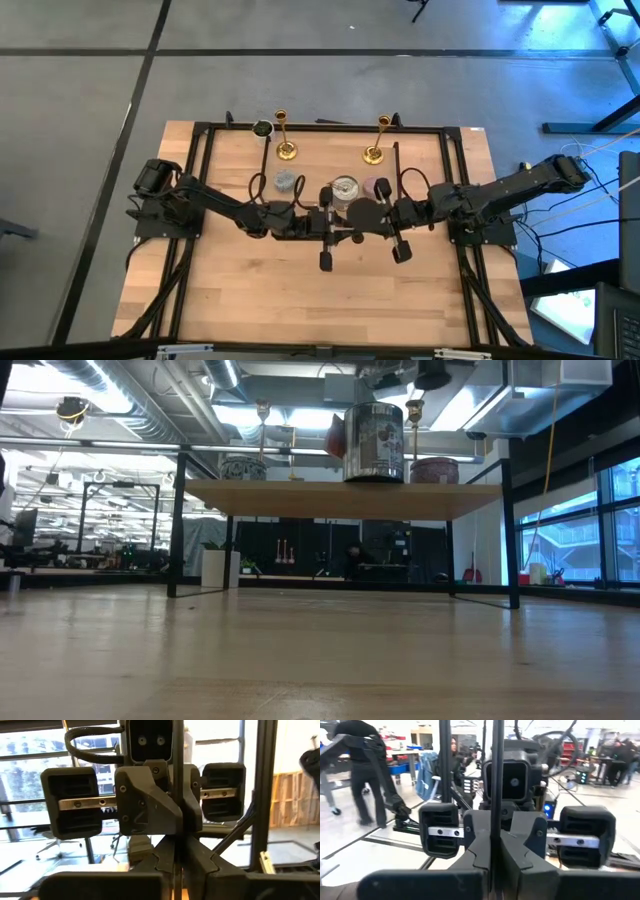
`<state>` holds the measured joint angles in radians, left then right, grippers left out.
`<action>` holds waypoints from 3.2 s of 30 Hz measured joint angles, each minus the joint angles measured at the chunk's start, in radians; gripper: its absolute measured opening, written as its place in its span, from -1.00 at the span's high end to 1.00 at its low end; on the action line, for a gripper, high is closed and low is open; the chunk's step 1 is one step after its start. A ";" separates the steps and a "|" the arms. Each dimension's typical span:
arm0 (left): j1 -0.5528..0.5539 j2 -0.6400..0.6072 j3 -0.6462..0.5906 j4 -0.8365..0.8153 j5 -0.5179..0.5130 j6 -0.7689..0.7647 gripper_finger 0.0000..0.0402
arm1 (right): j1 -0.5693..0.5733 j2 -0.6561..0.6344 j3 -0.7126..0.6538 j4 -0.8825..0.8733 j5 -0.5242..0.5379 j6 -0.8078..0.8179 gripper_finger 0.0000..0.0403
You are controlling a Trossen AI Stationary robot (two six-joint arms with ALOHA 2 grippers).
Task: Pick & Place candle stick holders
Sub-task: Put the black candle holder on the shelf
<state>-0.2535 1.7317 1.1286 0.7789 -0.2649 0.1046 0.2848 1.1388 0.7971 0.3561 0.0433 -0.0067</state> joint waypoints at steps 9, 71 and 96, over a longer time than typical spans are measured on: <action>-0.057 -0.063 0.000 -0.170 -0.214 0.033 0.26 | -0.002 -0.001 0.000 -0.004 0.064 0.006 0.93; 0.057 -0.899 -0.743 0.025 0.106 0.172 0.02 | -1.209 0.710 0.831 0.246 -1.538 0.258 0.93; 0.158 -0.914 -0.788 -0.100 0.312 0.039 0.02 | -1.185 0.735 0.883 0.294 -1.398 0.384 0.93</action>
<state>-0.0952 0.8173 0.3408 0.6791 0.0471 0.1432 -0.8998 1.8734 1.6798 0.6499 -1.3543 0.3769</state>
